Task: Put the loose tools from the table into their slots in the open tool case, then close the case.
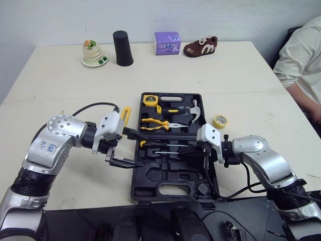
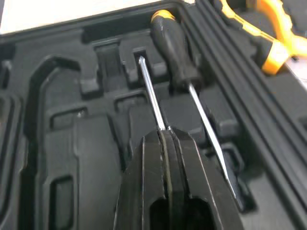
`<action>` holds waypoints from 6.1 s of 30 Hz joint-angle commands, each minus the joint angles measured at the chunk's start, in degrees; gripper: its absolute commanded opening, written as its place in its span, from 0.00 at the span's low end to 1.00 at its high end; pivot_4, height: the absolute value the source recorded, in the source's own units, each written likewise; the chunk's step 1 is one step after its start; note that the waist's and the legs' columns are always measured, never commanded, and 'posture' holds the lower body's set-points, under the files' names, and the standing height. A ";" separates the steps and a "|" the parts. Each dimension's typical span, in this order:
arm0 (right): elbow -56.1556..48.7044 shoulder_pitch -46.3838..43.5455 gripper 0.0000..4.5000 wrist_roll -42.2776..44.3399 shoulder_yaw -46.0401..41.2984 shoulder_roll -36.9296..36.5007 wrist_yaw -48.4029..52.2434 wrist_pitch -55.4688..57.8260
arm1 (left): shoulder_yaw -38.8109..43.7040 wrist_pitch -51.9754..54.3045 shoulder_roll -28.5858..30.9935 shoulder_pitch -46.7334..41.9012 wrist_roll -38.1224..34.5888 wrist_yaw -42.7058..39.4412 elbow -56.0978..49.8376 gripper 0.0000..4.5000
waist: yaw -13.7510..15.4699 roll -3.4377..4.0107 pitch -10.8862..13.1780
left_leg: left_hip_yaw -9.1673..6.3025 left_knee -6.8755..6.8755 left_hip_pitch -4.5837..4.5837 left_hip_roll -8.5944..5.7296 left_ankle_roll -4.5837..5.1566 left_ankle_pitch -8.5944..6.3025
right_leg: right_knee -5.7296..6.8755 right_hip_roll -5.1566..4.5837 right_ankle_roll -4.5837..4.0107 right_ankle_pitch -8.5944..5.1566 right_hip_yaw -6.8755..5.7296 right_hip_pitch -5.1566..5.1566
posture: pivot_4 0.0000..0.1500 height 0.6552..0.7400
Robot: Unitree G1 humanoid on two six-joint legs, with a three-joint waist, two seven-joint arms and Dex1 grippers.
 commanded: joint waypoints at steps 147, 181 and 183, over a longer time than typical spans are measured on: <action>-30.64 25.85 1.00 34.72 -32.48 -17.85 -12.43 15.94 | -9.71 -15.03 -17.17 -1.72 14.40 5.73 11.19 0.01 | 3.23 -0.31 -0.11 | -0.65 -0.23 -0.22 -0.17 0.15 0.43 | -0.64 -0.11 -0.19 0.51 -0.94 0.33 | 1.00 0.89; -29.77 26.51 1.00 32.17 -30.63 -16.46 -12.92 15.36 | -14.08 -8.92 -18.06 -2.30 19.75 9.94 15.51 0.01 | 3.06 -0.25 -0.31 | -0.77 -0.49 0.88 0.00 0.28 0.17 | -1.12 -0.28 -0.30 0.44 -1.12 1.63 | 1.00 0.89; -29.87 26.69 1.00 32.01 -30.59 -16.40 -12.98 15.36 | -15.35 -10.02 -18.26 -2.00 21.38 10.32 17.25 0.01 | 3.14 -0.24 -0.31 | -0.78 -0.50 0.88 0.04 0.27 0.16 | -1.13 -0.28 -0.30 0.44 -1.14 1.63 | 1.00 0.89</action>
